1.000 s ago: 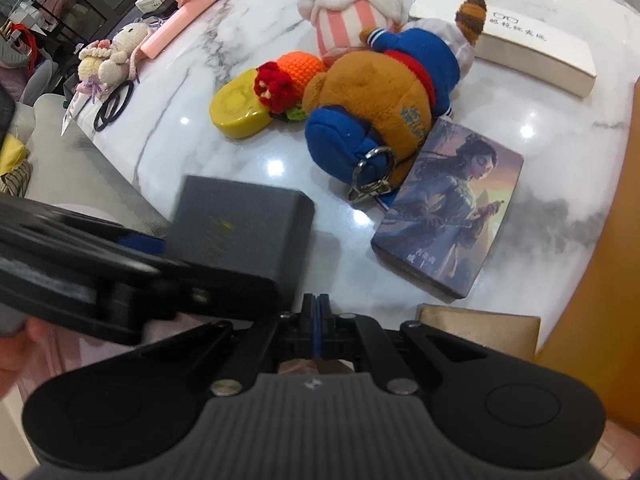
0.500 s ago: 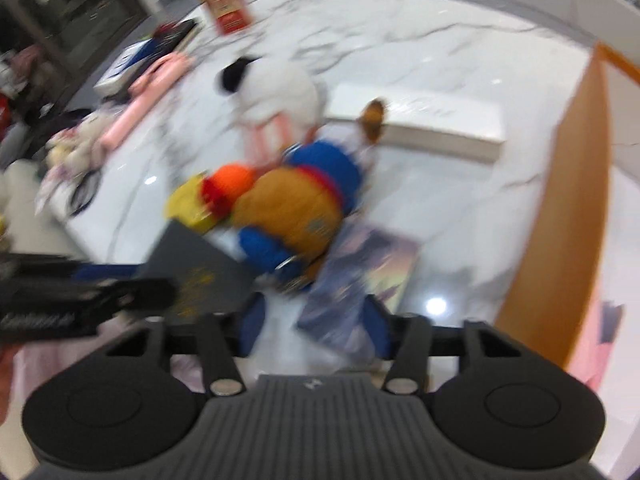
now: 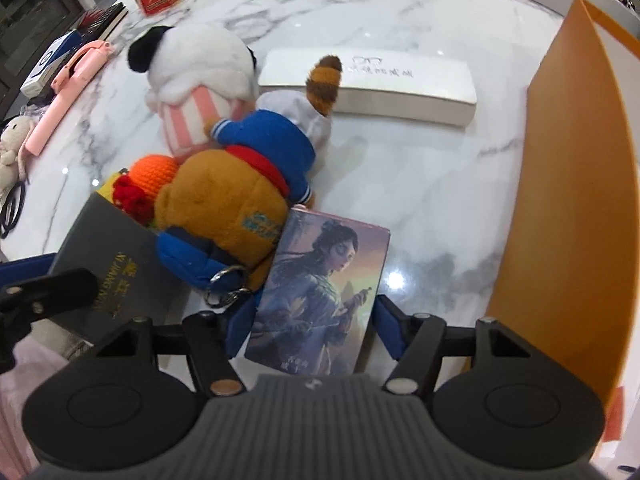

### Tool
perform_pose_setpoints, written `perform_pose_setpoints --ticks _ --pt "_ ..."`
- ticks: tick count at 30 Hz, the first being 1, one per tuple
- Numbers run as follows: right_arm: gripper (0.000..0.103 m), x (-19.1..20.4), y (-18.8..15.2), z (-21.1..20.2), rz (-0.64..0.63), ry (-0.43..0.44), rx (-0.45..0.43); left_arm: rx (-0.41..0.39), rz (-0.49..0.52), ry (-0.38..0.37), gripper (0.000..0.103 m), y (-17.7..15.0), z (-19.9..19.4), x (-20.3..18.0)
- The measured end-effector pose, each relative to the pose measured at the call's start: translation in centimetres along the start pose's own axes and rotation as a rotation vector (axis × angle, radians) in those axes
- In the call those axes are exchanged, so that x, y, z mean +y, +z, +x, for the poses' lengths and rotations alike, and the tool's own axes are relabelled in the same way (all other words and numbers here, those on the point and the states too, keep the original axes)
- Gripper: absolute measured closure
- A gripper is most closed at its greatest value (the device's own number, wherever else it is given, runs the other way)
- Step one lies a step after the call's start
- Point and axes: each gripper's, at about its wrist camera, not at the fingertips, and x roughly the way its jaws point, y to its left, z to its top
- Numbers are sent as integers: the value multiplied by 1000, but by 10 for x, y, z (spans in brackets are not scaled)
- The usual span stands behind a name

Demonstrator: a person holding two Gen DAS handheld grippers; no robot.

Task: Organize objects
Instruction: 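Lift the gray gift box with the left tool while the right grasps the anime photo card box, then carry the gray box and card box over the orange box with both tools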

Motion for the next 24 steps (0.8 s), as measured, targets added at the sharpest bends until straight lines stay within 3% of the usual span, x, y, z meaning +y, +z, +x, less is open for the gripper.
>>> perform_pose_setpoints --ticks 6,17,24 --pt "40 -2 -4 -7 17 8 -31 25 -41 -57 60 -3 7 6" --pt "42 -13 -8 -56 61 90 -133 -72 -28 -17 64 -10 -28 -2" --pt "42 -13 -18 -83 80 180 -176 -135 -25 -39 64 -13 -56 -16"
